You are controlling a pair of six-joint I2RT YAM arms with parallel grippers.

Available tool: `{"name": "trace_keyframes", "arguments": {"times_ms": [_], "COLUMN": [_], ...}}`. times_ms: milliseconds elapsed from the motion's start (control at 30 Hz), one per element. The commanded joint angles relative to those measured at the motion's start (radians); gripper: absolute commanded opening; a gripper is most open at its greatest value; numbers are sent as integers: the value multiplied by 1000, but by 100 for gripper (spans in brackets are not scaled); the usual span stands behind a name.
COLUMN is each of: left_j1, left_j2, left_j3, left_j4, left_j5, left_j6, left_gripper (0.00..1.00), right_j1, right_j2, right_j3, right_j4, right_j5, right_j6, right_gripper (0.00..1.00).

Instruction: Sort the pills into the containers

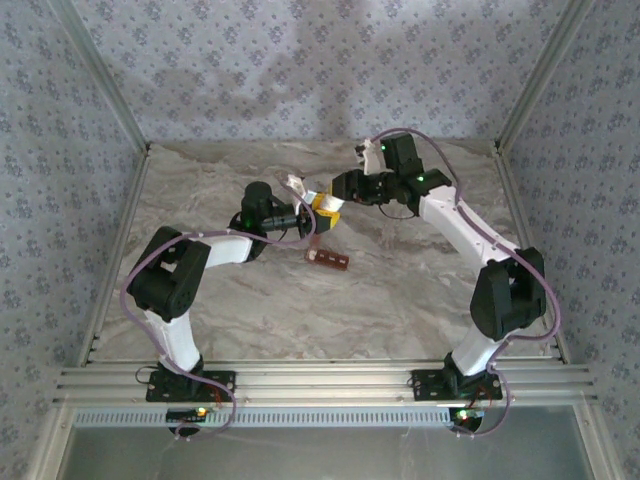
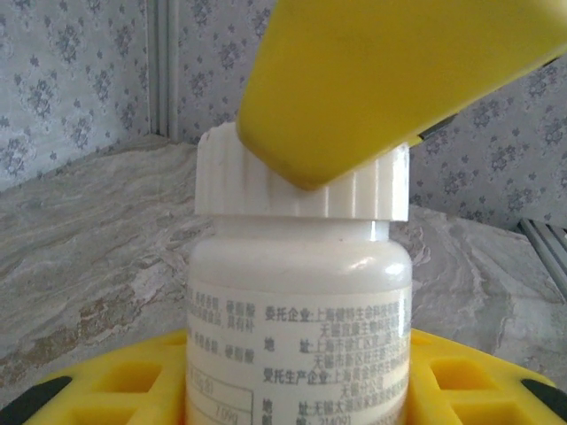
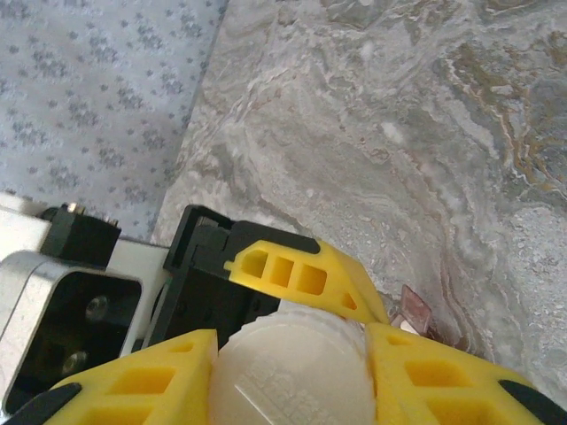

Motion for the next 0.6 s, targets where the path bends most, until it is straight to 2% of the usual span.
{"name": "trace_keyframes", "arguments": {"times_ms": [0,200,300,567], "left_j1": [-25,-89,-97,-101], "left_j2": [-65,-86,-70,-72], "left_j3": [-2,-28,-33,-35], "left_j4": [33,-17,29,76], "left_j5": [-98,-288,-327,-366], "left_j6": [50,216,207,161], "left_gripper": [0,0,0,0], "right_j1": [39,134,169,200], "right_j2": [-8,0,7,14], "right_j3": [-74,-116,-118,-79], "right_j4": [31,100,117,105], "right_j5": [114,335,413,450], "right_j6": [167,375,437,453], "right_gripper": [31,27,27,30]}}
